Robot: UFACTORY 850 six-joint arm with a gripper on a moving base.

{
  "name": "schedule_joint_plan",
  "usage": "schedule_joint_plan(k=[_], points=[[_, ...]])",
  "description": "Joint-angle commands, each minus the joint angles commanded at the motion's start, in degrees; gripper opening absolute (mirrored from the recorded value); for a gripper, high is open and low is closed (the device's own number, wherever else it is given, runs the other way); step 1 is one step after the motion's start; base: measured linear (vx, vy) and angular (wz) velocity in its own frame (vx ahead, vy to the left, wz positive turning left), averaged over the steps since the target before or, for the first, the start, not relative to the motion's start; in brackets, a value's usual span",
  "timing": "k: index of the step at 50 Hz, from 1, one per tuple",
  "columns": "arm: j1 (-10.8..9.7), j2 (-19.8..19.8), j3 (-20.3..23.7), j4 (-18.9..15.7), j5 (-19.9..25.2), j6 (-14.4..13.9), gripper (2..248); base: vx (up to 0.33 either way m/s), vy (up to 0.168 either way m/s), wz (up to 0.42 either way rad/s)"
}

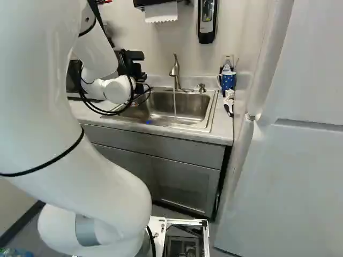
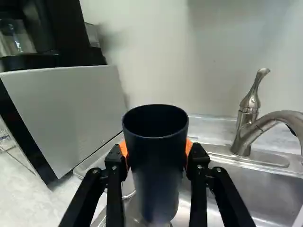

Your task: Rinse the cup and place it in the tray

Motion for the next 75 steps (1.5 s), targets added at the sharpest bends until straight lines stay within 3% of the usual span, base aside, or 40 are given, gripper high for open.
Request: schedule_joint_plan(k=[4, 39, 52, 75], points=[[0.0, 0.0, 0.0, 0.0, 0.0, -2.0, 125, 0.0, 0.0, 0.0], [0.7, -0.1, -0.4, 0.0, 0.0, -2.0, 125, 0.0, 0.0, 0.0], [2.0, -0.2, -1.7, 0.0, 0.0, -2.0, 125, 0.0, 0.0, 0.0], [5.1, -5.3, -6.9, 0.0, 0.0, -2.0, 125, 0.0, 0.0, 0.0]])
